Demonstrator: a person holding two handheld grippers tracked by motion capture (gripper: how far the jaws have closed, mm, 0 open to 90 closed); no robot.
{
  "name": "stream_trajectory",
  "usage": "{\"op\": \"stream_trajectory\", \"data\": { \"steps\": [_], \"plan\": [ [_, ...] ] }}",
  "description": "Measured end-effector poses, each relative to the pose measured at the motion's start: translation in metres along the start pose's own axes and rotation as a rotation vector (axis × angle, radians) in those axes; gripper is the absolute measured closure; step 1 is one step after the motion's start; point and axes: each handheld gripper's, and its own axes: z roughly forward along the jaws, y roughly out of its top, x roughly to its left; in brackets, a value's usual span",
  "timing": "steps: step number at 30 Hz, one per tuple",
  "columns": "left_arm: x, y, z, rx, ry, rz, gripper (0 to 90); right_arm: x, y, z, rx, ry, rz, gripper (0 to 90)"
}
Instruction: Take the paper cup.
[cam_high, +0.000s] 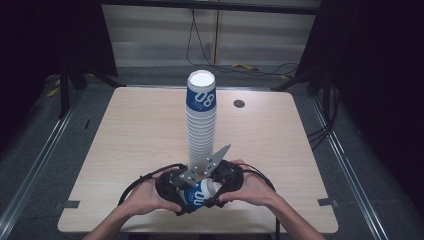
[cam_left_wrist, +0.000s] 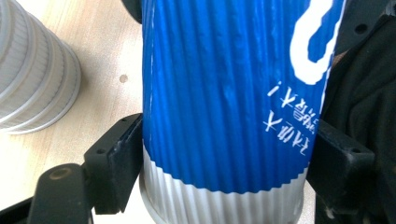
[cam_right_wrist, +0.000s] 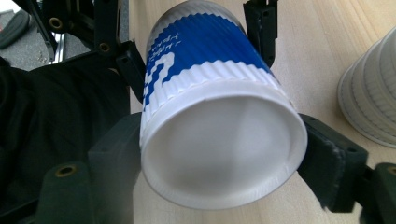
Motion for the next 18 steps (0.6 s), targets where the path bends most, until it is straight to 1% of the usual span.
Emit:
{"op": "stream_trajectory", "data": {
  "steps": [1,2,3,5,6,7,8,9,10,11,12,13,15,16,18],
  "plan": [
    [0.0002,0.0003,0.0002,-0.002,0.000,0.004,20.5,0.0003,0.0003,0.0003,-0.002,-0.001,0.000,22.4],
    [-0.0007,0.0004,0.0008,-0.009,0.000,-0.003,20.5,0.0003,0.0006,0.0005,-0.002,0.007,-0.002,22.9],
    [-0.0006,0.0007,0.0010,-0.003,-0.006,0.002,20.5,0.0007,0.0010,0.0007,0.002,0.008,0.000,23.1],
    [-0.0013,0.0009,0.0016,0.000,0.002,0.000,20.5,0.0004,0.0017,0.0020,-0.002,0.010,-0.012,23.5],
    [-0.0016,0.0007,0.0017,-0.001,0.004,-0.005,20.5,0.0007,0.0019,0.0026,-0.001,0.007,-0.007,23.3],
    [-0.0007,0.0003,0.0010,0.005,0.006,0.002,20.5,0.0001,0.0019,0.0029,0.001,0.009,-0.011,25.8],
    [0.0000,-0.0002,0.0006,0.007,-0.002,0.006,20.5,0.0008,0.0021,0.0031,0.002,0.018,-0.010,27.8],
    [-0.0001,-0.0006,0.0004,0.000,-0.004,0.004,20.5,0.0010,0.0022,0.0032,0.002,0.015,-0.013,27.9],
    [-0.0013,-0.0013,-0.0002,0.003,0.005,-0.006,20.5,0.0012,0.0022,0.0031,0.001,0.017,-0.011,28.2],
    [-0.0010,-0.0014,0.0001,-0.009,0.014,0.006,20.5,0.0014,0.0023,0.0025,0.001,0.015,-0.019,28.4],
    [-0.0003,-0.0014,-0.0009,-0.003,0.013,0.022,20.5,0.0018,0.0024,0.0023,-0.001,0.008,-0.018,28.6],
    [-0.0012,-0.0022,-0.0003,-0.014,0.020,0.019,20.5,0.0024,0.0022,0.0020,0.002,0.003,-0.014,28.8],
    [-0.0015,-0.0025,-0.0007,-0.014,0.026,0.037,20.4,0.0028,0.0018,0.0015,0.003,-0.006,-0.024,29.3],
    [-0.0028,-0.0028,-0.0011,-0.015,0.033,0.041,20.4,0.0032,0.0015,0.0015,0.005,-0.001,-0.023,29.6],
    [-0.0033,-0.0035,-0.0023,-0.018,0.038,0.059,20.1,0.0038,0.0009,0.0013,0.006,-0.007,-0.032,29.9]
  ]
}}
